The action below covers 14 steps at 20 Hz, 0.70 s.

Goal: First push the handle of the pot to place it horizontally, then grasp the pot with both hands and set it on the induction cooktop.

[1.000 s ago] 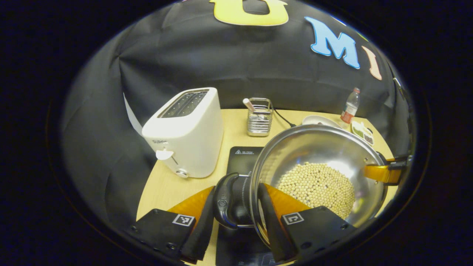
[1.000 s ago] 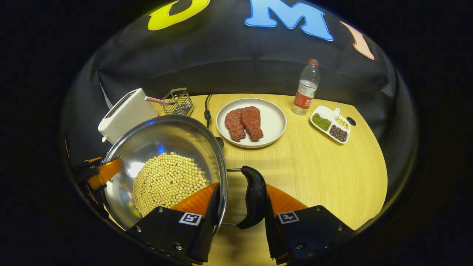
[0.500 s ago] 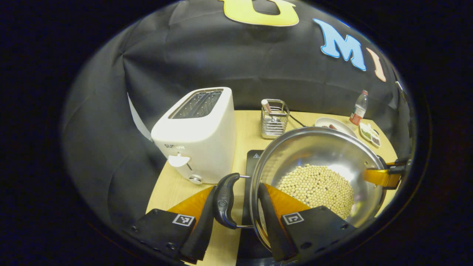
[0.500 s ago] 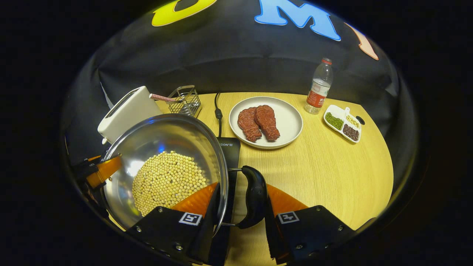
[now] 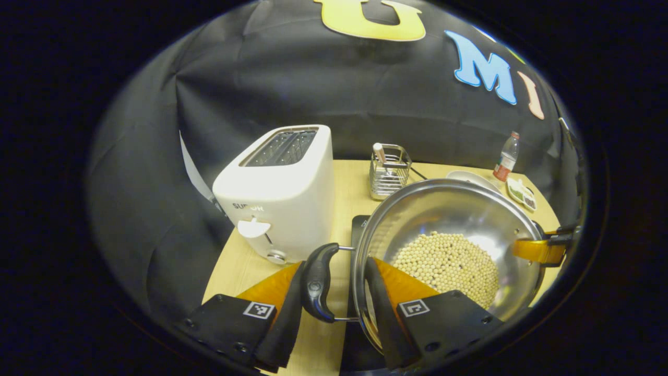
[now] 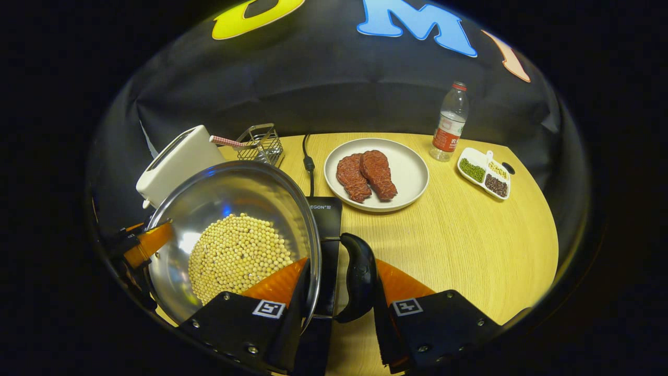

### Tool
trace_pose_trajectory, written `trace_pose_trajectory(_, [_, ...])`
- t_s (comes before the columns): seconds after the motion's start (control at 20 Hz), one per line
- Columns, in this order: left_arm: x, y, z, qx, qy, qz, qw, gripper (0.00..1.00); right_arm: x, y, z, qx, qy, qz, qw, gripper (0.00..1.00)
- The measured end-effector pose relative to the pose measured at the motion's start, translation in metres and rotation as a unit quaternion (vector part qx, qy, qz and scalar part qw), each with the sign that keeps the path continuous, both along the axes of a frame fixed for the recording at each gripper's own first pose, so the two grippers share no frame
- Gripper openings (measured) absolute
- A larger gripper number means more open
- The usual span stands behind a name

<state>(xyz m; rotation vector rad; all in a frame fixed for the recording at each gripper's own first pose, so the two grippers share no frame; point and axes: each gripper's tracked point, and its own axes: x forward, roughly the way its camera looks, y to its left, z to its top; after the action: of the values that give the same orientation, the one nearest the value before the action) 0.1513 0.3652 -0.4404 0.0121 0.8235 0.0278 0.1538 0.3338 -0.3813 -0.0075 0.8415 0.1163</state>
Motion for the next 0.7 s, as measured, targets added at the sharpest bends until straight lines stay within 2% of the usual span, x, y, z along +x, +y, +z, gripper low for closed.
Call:
trace_pose_trajectory(0.05, [0.0, 0.0, 0.0, -0.002, -0.003, 0.003, 1.0, 0.68, 0.001, 0.0, 0.0, 0.004, -0.003, 0.001, 1.0, 0.6])
trace_pose_trajectory(0.1, [-0.002, 0.001, 0.0, -0.005, -0.006, 0.007, 1.0, 0.7, 0.002, 0.001, 0.0, 0.007, -0.006, 0.004, 1.0, 0.6])
trace_pose_trajectory(0.15, [-0.003, 0.002, 0.002, -0.009, -0.007, 0.013, 1.0, 0.75, 0.002, 0.001, 0.001, 0.007, -0.008, 0.009, 1.0, 0.61])
trace_pose_trajectory(0.2, [-0.006, 0.007, 0.004, -0.007, -0.01, 0.02, 1.0, 0.75, 0.002, -0.001, 0.004, 0.007, -0.015, 0.013, 1.0, 0.64])
trace_pose_trajectory(0.25, [-0.01, 0.011, 0.008, -0.006, -0.014, 0.026, 1.0, 0.82, 0.003, -0.003, 0.008, 0.01, -0.024, 0.016, 1.0, 0.61])
trace_pose_trajectory(0.3, [-0.013, 0.014, 0.016, -0.007, -0.022, 0.033, 0.999, 0.84, 0.002, -0.006, 0.014, 0.018, -0.036, 0.016, 0.999, 0.73])
trace_pose_trajectory(0.35, [-0.018, 0.017, 0.024, -0.008, -0.031, 0.041, 0.999, 0.87, 0.003, -0.008, 0.022, 0.028, -0.048, 0.016, 0.998, 0.76])
trace_pose_trajectory(0.4, [-0.021, 0.019, 0.035, -0.007, -0.043, 0.049, 0.998, 0.94, 0.002, -0.012, 0.032, 0.04, -0.06, 0.016, 0.997, 0.79])
trace_pose_trajectory(0.45, [-0.024, 0.022, 0.048, -0.003, -0.057, 0.057, 0.997, 0.89, 0.001, -0.017, 0.043, 0.049, -0.074, 0.017, 0.996, 0.8])
trace_pose_trajectory(0.5, [-0.027, 0.021, 0.063, 0.001, -0.073, 0.063, 0.995, 0.95, 0.0, -0.028, 0.055, 0.049, -0.09, 0.016, 0.995, 0.86])
trace_pose_trajectory(0.55, [-0.028, 0.018, 0.078, 0.002, -0.09, 0.07, 0.993, 0.94, -0.001, -0.039, 0.067, 0.047, -0.108, 0.016, 0.993, 0.88])
trace_pose_trajectory(0.65, [-0.035, 0.002, 0.112, -0.005, -0.12, 0.078, 0.99, 0.89, -0.007, -0.059, 0.095, 0.041, -0.144, 0.017, 0.989, 0.88])
trace_pose_trajectory(0.7, [-0.036, -0.011, 0.127, -0.01, -0.135, 0.082, 0.987, 0.92, -0.011, -0.07, 0.11, 0.038, -0.159, 0.019, 0.986, 0.88])
